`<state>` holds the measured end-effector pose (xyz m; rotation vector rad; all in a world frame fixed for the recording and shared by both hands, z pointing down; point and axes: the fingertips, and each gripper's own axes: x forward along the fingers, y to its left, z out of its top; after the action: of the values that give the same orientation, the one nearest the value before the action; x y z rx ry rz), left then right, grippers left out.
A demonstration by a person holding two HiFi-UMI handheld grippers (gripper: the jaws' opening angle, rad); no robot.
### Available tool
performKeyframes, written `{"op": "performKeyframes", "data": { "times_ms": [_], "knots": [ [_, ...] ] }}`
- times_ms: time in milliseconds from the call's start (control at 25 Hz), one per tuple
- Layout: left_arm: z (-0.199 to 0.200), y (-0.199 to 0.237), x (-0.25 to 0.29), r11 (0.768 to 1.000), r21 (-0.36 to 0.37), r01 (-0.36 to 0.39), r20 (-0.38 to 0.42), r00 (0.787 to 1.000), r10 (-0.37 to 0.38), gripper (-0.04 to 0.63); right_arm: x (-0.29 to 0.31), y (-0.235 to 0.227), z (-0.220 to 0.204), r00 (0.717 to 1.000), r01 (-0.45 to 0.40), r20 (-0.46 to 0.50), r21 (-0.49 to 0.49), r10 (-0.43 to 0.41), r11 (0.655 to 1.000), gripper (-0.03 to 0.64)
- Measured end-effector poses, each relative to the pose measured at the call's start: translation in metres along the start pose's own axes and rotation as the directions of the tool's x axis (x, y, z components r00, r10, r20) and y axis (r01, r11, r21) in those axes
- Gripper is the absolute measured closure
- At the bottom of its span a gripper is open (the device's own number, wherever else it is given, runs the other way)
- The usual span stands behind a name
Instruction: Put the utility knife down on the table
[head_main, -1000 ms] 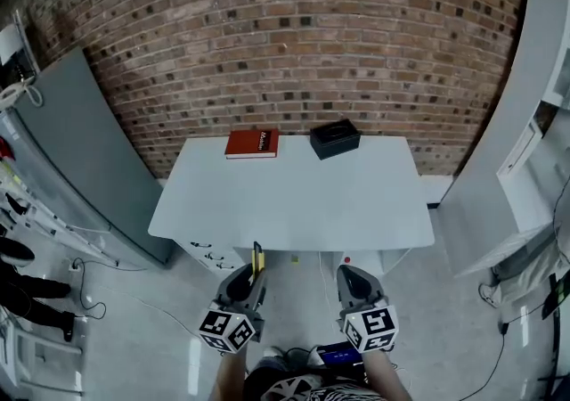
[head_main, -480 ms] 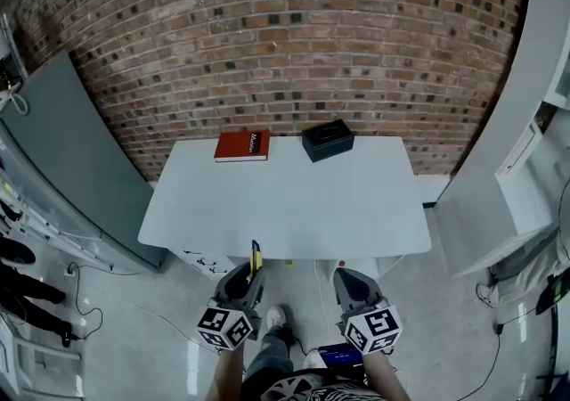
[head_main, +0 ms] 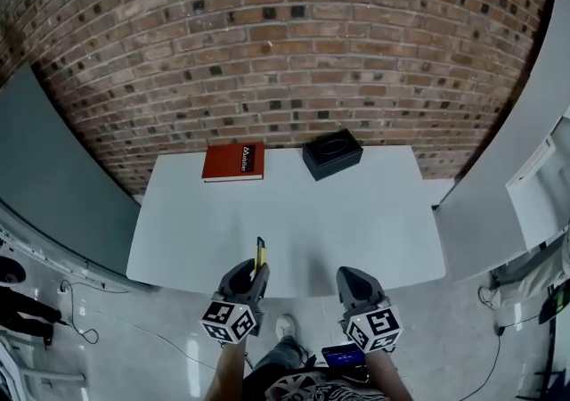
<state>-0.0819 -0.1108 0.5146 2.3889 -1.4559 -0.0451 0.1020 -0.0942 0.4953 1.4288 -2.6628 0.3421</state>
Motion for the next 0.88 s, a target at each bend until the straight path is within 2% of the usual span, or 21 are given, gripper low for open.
{"op": "performKeyframes", "data": {
  "times_ms": [120,280,560,720,880],
  "knots": [
    [0.009,0.028,0.04,0.999,0.013,0.032,-0.026,0.999,-0.031,0.476,0.045,-0.017,0.007,0.999,0.037,-0.008,0.031,-0.037,0.999,0.615],
    [0.015,0.061,0.081,0.998,0.015,0.066,-0.059,0.996,-0.065,0.476,0.097,-0.031,0.005,0.994,0.088,-0.065,-0.056,-0.091,0.995,0.614],
    [0.001,0.105,0.123,0.996,-0.01,0.086,-0.158,0.984,-0.086,0.476,0.152,-0.038,-0.011,0.985,0.099,-0.137,-0.036,-0.104,0.994,0.614],
    [-0.023,0.124,0.14,0.997,-0.023,0.078,-0.248,0.965,-0.081,0.476,0.173,-0.045,-0.024,0.978,0.114,-0.175,-0.023,-0.116,0.993,0.614],
    [-0.054,0.134,0.149,0.997,-0.032,0.064,-0.346,0.935,-0.071,0.476,0.183,-0.048,-0.039,0.968,0.116,-0.222,-0.017,-0.117,0.993,0.614]
  ]
}}
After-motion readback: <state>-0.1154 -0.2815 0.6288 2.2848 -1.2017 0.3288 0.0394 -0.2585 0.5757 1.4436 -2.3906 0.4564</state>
